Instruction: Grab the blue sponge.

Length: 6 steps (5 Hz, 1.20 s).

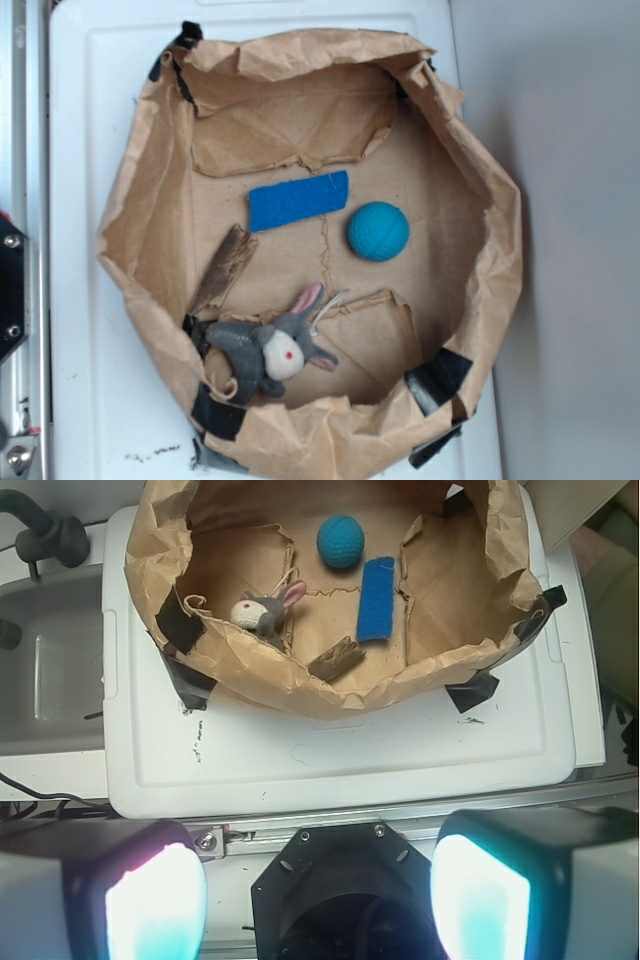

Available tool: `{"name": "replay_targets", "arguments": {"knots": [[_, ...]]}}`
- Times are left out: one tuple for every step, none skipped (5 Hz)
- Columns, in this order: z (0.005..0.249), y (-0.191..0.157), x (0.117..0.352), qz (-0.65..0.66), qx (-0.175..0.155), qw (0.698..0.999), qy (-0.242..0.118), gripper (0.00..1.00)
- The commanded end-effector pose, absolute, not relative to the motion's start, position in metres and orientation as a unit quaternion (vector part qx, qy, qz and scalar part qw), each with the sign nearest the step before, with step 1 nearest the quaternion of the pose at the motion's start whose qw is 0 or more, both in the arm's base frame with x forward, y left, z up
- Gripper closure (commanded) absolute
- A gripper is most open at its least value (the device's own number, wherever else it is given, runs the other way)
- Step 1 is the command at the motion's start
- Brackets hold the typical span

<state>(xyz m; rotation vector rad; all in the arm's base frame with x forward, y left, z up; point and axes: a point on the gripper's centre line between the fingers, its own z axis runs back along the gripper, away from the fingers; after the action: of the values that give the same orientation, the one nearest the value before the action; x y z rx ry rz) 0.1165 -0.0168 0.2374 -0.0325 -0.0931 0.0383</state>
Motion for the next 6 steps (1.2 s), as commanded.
{"name": "replay_targets", "arguments": {"knots": [[0.237,-0.017,0.116,0.019,-0.016,0.999,-0.047,0.00],[0.244,-0.004,0.166,0.054,-0.037,0.997,-0.046,0.00],[0.240,0.019,0.215,0.080,-0.025,0.995,-0.063,0.00],[0.240,0.019,0.215,0.080,-0.025,0.995,-0.063,0.00],[0.240,0.019,0.215,0.080,-0.025,0.995,-0.063,0.00],[0.191,0.005,0.213,0.019,0.036,0.996,-0.074,0.00]]}}
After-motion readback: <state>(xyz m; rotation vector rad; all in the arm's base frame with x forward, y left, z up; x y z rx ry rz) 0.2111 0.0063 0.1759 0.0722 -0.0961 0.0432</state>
